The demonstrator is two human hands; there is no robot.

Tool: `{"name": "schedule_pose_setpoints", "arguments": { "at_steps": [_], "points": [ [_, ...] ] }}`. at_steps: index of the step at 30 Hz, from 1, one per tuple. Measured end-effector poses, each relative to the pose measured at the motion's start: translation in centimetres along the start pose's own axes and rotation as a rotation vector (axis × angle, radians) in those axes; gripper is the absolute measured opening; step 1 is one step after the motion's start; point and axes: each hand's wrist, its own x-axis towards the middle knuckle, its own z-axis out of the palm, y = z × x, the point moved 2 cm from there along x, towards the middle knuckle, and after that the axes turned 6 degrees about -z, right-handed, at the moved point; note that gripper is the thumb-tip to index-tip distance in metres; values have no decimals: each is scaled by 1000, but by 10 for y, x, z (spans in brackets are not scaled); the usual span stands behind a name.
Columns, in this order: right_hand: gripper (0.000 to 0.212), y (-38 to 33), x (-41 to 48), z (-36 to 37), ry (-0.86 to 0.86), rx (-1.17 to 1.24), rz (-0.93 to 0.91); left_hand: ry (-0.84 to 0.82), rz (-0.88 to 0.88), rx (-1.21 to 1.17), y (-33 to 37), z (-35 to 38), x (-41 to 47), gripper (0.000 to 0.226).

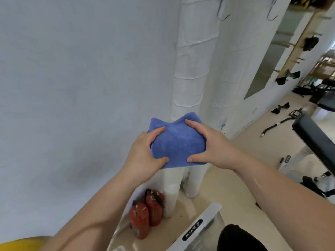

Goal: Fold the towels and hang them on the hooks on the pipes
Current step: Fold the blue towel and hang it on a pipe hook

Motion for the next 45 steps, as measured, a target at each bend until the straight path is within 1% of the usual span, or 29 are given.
{"name": "schedule_pose_setpoints", "arguments": {
  "at_steps": [1, 3, 6, 9, 11, 13, 15, 16, 18, 20, 22, 24, 25, 27, 28, 30, 31, 32, 34, 35, 38, 41, 45],
  "points": [
    [101, -2, 5, -8, 16, -45, -30, 63, 12, 7, 8, -3, 6, 76],
    [83, -5, 16, -24, 75, -94, -86, 153, 36, 6, 28, -9, 17, 56],
    [48, -3, 37, -49, 126, -160, -208, 190, 89, 61, 56, -17, 34, 28],
    [31, 6, 59, -87, 100, -112, -267, 169, 107, 137, 80, -22, 54, 20],
    [25, 10, 70, -119, 29, -12, -314, 171, 124, 97, 102, -23, 66, 20],
    [22, 16, 81, -151, -41, 106, -371, 162, 121, 33, 131, -20, 76, 20],
    [18, 25, 93, -181, -59, 221, -448, 180, 114, -4, 160, -11, 88, 19],
    [19, 30, 99, -196, -46, 278, -483, 215, 116, -7, 174, -6, 95, 18],
    [31, 41, 114, -222, -22, 407, -528, 312, 126, -58, 199, 7, 110, 18],
    [39, 49, 128, -245, -21, 493, -560, 410, 114, -182, 221, 21, 123, 27],
    [34, 51, 143, -267, -8, 514, -631, 519, 112, -255, 243, 34, 133, 34],
    [25, 46, 155, -286, 41, 525, -721, 631, 156, -189, 265, 43, 141, 33],
    [24, 43, 160, -294, 66, 543, -762, 678, 177, -145, 277, 45, 142, 32],
    [30, 35, 168, -305, 112, 575, -808, 740, 207, -113, 297, 45, 144, 29],
    [32, 31, 171, -309, 133, 592, -815, 736, 215, -119, 306, 43, 143, 31],
    [32, 23, 176, -316, 174, 659, -808, 696, 230, -115, 324, 36, 142, 50],
    [29, 18, 178, -322, 188, 688, -806, 696, 245, -101, 333, 29, 142, 56],
    [24, 10, 180, -329, 190, 704, -814, 716, 269, -87, 344, 21, 142, 58],
    [12, -14, 180, -350, 167, 736, -872, 776, 331, -61, 371, 0, 143, 55],
    [14, -29, 180, -364, 169, 743, -913, 801, 366, -41, 386, -12, 144, 53],
    [23, -74, 186, -403, 245, 720, -1001, 845, 475, 54, 435, -47, 146, 43],
    [21, -110, 197, -436, 316, 687, -1050, 860, 561, 149, 476, -73, 151, 33],
    [19, -147, 210, -475, 347, 651, -1127, 907, 638, 224, 517, -101, 162, 32]
  ]
}}
